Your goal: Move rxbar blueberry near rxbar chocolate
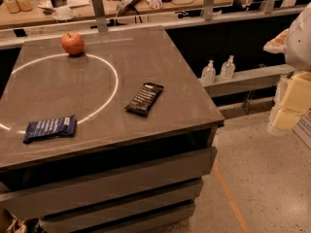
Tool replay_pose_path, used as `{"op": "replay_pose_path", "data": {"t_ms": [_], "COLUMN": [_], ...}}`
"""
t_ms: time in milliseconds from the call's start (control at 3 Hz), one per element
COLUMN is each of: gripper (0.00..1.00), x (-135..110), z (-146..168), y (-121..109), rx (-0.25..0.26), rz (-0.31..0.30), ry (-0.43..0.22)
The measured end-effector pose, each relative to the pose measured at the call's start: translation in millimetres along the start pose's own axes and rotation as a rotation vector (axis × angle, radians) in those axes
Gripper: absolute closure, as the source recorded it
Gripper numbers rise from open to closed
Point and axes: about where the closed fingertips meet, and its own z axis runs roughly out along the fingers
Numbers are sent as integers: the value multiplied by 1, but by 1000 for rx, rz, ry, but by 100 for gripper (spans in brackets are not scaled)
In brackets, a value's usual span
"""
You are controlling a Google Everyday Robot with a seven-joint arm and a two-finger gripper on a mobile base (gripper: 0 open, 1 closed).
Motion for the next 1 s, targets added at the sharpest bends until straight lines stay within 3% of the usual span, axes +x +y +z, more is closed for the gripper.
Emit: {"op": "replay_pose_path", "data": {"t_ms": [333,1000], "gripper": [0,0], "x": [-1,-68], "z": [-1,16], "y": [0,-18], "rx": [1,-76], "rz": [-1,-66], "ry": [-3,-116]}}
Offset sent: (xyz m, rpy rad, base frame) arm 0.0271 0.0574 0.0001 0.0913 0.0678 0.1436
